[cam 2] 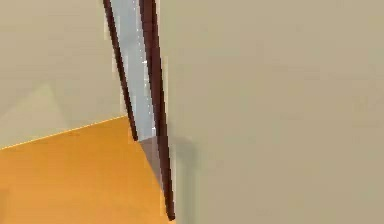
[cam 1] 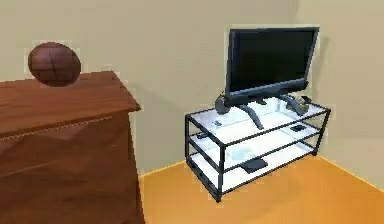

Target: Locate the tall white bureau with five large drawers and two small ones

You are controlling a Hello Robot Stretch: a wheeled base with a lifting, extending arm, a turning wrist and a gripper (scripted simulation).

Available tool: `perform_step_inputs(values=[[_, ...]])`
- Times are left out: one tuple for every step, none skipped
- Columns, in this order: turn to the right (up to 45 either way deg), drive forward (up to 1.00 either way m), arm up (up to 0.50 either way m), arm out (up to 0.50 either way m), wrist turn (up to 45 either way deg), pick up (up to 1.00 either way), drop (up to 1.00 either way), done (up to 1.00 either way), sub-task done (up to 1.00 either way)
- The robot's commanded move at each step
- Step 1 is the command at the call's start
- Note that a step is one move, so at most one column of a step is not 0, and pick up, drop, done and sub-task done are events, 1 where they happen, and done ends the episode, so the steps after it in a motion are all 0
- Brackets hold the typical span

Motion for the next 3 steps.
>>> perform_step_inputs(values=[[45.0, 0.00, 0.00, 0.00, 0.0, 0.00, 0.00, 0.00, 0.00], [24.0, 0.00, 0.00, 0.00, 0.0, 0.00, 0.00, 0.00, 0.00], [0.0, 1.00, 0.00, 0.00, 0.0, 0.00, 0.00, 0.00, 0.00]])
